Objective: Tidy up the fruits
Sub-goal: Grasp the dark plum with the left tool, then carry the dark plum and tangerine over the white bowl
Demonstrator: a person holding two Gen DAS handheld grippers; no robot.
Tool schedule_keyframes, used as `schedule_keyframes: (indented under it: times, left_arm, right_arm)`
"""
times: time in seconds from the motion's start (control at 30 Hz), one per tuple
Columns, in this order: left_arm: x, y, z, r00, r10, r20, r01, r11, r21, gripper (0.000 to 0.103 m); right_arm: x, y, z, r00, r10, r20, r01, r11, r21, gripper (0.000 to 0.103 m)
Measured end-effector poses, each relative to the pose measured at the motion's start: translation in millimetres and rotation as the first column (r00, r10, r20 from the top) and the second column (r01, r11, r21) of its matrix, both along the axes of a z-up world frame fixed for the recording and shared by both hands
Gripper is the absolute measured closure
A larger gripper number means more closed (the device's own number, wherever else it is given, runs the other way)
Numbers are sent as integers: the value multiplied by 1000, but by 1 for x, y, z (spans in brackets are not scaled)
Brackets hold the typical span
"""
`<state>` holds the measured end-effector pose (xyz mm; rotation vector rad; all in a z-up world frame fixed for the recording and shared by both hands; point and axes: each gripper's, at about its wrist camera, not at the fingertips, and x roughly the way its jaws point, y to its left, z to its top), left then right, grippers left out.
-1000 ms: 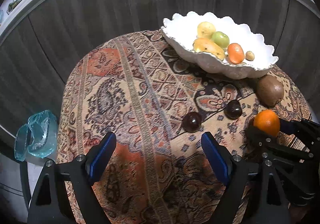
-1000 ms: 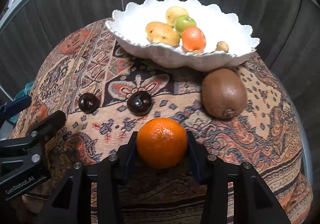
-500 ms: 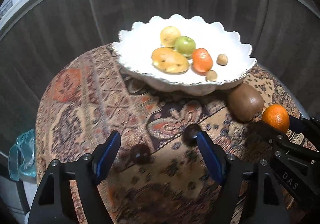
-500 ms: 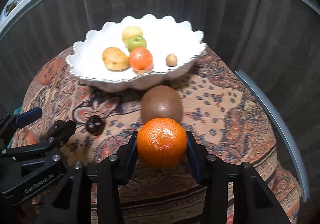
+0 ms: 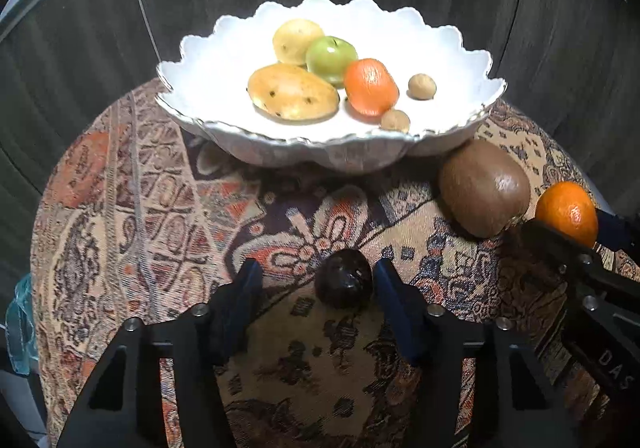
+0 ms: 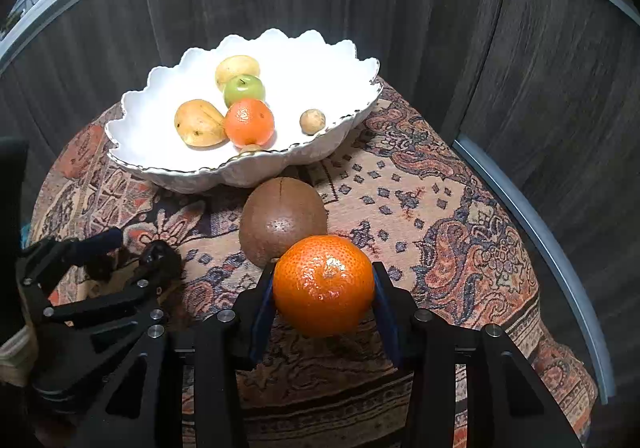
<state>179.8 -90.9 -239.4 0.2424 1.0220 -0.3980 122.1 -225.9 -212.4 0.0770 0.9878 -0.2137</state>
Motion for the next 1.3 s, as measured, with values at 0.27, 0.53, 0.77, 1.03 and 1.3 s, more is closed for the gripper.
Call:
schedule_keyframes:
  times: [0.27,0.53,0.77,1.03,1.3]
  left_arm:
    - [1,-4,-4,1000,-12,5,12,1000,-20,66]
    - [1,-9,-3,1000,-31,-3,31,999,-20,75]
    - [-2,-2,9,1000,-15,14,16,999,-28,76]
    - [-1,7,33,999,8,46,-6,999,-43,76]
    - [4,10,61,997,19,77,-15,999,-52,76]
  right_arm:
    - [0,-4,-4,1000,-6,-8,6,1000,3,57]
    - [1,-4,-4,1000,-6,-8,6,1000,4,57]
    - [0,-2,2,1000,1,4,-1,1000,1,57]
    - [3,3,18,999,12,32,-11,1000,-7,58]
    - [9,2,39,997,23,67,-22,1000,-7,58]
